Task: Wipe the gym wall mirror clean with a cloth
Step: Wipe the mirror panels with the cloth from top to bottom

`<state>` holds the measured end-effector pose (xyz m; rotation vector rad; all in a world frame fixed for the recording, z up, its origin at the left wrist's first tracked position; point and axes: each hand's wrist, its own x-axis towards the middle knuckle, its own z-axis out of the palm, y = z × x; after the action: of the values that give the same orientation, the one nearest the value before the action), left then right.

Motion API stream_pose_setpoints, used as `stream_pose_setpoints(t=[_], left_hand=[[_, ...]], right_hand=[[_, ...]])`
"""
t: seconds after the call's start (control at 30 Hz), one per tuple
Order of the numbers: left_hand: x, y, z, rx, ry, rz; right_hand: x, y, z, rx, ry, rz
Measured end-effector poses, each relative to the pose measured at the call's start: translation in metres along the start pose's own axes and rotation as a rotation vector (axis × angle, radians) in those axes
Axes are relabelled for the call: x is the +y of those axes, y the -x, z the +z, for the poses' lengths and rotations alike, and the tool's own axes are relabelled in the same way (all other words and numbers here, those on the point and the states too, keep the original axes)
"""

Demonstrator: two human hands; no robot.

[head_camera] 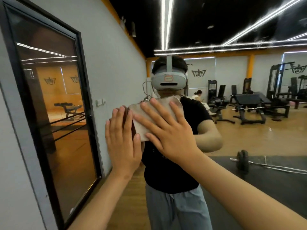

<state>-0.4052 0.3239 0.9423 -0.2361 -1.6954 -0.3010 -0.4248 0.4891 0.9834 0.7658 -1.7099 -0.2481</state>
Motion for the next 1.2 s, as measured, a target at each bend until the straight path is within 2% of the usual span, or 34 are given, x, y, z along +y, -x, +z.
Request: stream_pose_setpoints(t=[0.33, 0.53, 0.7, 0.87, 1.2], left_hand=[[0.014, 0.002, -0.001, -0.012, -0.197, -0.033], [0.014, 0.001, 0.001, -0.045, -0.393, -0.051], [0.022, 0.000, -0.001, -0.049, -0.420, -0.056], [0.024, -0.001, -0.003, -0.043, -0.414, -0.066], [0.015, 0.001, -0.002, -0.019, -0.247, -0.059]], right_hand=[[0.035, 0.026, -0.009, 0.050, -0.065, -0.014], [0.100, 0.069, -0.022, 0.067, -0.077, 0.118], [0.139, 0.104, -0.032, 0.065, -0.049, 0.191], [0.105, 0.130, -0.022, 0.067, -0.055, 0.215], [0.014, 0.250, 0.015, -0.129, 0.005, 0.089]])
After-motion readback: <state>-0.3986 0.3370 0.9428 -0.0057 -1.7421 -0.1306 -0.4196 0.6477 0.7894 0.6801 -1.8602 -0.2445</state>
